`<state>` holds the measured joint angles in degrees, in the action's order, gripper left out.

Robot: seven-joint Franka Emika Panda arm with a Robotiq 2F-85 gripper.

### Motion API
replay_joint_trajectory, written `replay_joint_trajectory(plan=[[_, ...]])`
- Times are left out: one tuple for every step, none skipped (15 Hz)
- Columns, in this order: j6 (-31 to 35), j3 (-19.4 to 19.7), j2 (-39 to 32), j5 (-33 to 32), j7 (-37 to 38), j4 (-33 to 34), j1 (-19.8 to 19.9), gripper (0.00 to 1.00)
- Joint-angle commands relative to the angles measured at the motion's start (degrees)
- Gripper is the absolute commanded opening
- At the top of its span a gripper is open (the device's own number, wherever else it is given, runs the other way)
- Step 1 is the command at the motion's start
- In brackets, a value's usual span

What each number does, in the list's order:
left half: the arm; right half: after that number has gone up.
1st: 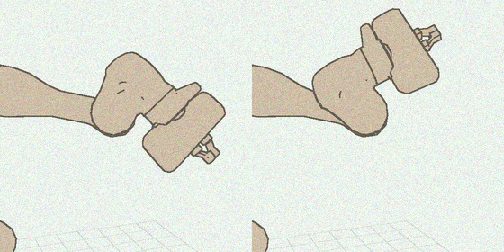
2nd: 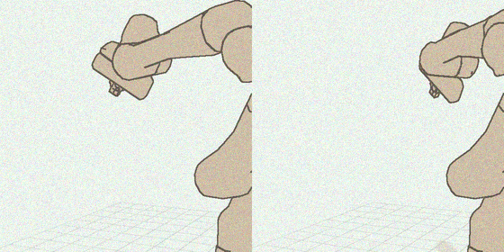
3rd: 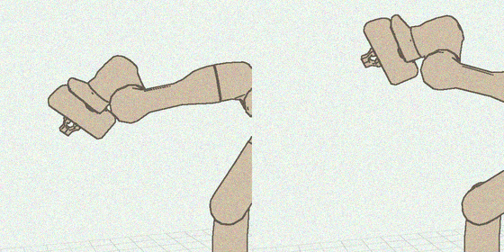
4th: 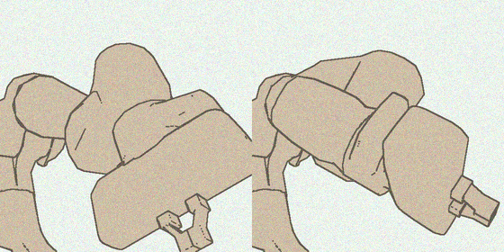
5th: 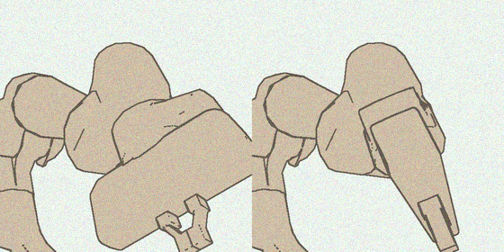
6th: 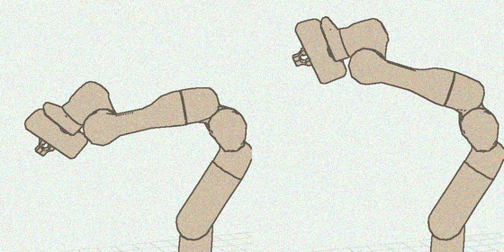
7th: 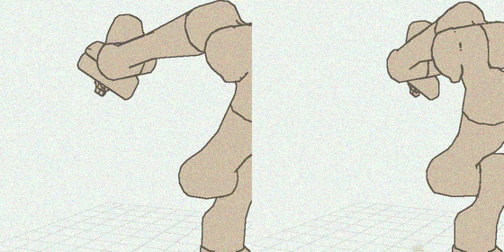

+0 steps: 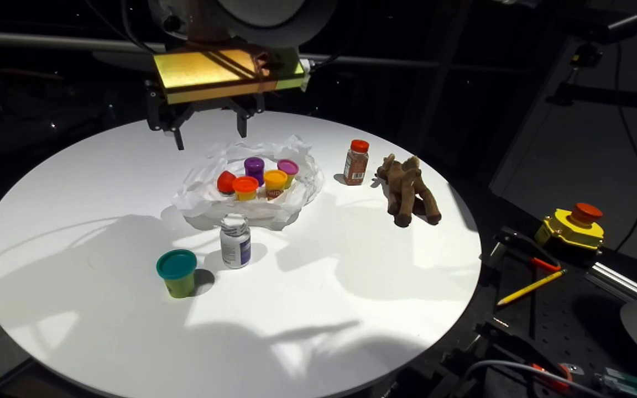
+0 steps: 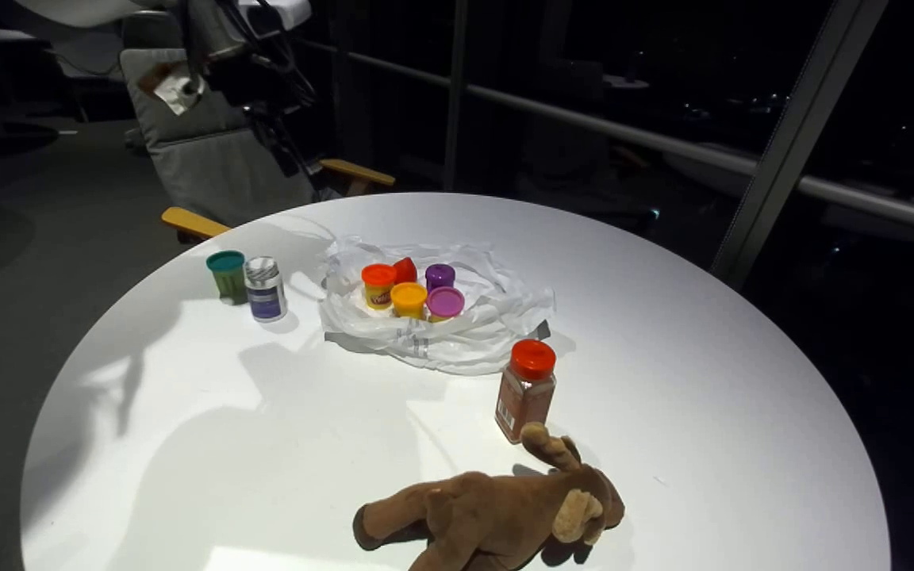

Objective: Put the objects on the table into the plastic bag.

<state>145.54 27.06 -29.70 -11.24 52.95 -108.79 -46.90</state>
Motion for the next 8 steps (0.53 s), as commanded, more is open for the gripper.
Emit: replay_joint_trajectory(plan=[[-7.4,-7.0,8.4,-5.6,3.6,-5.2,2.6,1.0],[-9.2,-9.5,9.2,-5.9,3.7,-5.8,4.0,1.0],[-10.6,-11.9,9.9,-5.9,3.6,-6.4,5.4,1.0],[-11.9,-14.9,10.1,-4.4,2.1,-6.9,7.5,1.0],[-12.5,-17.6,10.0,-3.0,0.7,-7.5,9.6,1.0],[-12.7,-20.0,9.6,-2.2,-0.2,-8.0,11.5,1.0],[-11.5,-22.2,9.3,-1.8,-0.8,-8.8,13.3,1.0],[-8.9,-23.9,9.1,-2.4,-1.0,-10.0,14.9,1.0]])
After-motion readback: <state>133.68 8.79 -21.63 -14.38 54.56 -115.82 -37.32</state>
